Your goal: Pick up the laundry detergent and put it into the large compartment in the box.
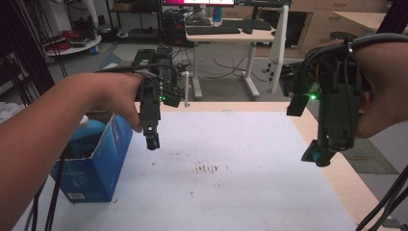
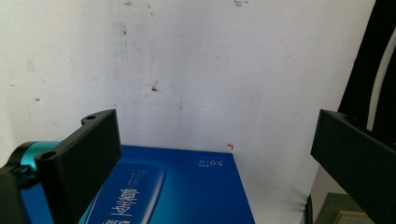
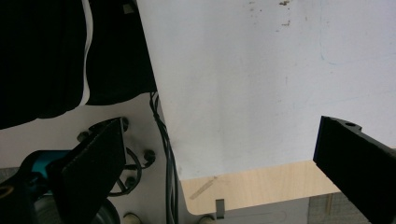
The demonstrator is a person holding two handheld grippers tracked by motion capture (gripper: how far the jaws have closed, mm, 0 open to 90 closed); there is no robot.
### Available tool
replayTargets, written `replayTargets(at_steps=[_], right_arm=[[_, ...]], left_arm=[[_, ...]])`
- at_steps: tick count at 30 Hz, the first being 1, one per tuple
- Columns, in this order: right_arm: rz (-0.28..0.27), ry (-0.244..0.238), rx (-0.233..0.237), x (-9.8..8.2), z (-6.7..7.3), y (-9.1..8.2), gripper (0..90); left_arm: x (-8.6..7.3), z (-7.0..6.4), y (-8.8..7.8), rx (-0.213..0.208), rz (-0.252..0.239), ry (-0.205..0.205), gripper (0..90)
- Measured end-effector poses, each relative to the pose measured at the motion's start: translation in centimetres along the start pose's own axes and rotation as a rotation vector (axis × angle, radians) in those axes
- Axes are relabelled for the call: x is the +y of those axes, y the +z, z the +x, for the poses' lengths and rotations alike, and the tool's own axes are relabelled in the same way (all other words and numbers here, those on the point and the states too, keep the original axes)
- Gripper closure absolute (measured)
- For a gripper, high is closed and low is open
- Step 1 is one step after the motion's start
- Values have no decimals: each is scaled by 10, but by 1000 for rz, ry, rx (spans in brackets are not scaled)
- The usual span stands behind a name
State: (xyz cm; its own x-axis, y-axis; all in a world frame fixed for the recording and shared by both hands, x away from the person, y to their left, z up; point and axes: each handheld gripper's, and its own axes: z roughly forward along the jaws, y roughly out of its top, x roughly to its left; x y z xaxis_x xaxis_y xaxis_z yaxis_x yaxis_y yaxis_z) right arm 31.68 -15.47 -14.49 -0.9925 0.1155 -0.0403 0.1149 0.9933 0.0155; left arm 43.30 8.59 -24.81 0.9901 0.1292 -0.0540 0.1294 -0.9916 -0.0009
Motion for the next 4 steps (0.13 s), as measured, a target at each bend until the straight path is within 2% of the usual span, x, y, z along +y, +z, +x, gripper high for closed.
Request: replayTargets(at_steps=[4], right_arm=[[-1,0,1,0,-1,0,17]], left_arm=[[-1,1,0,2,-6,-5,17]])
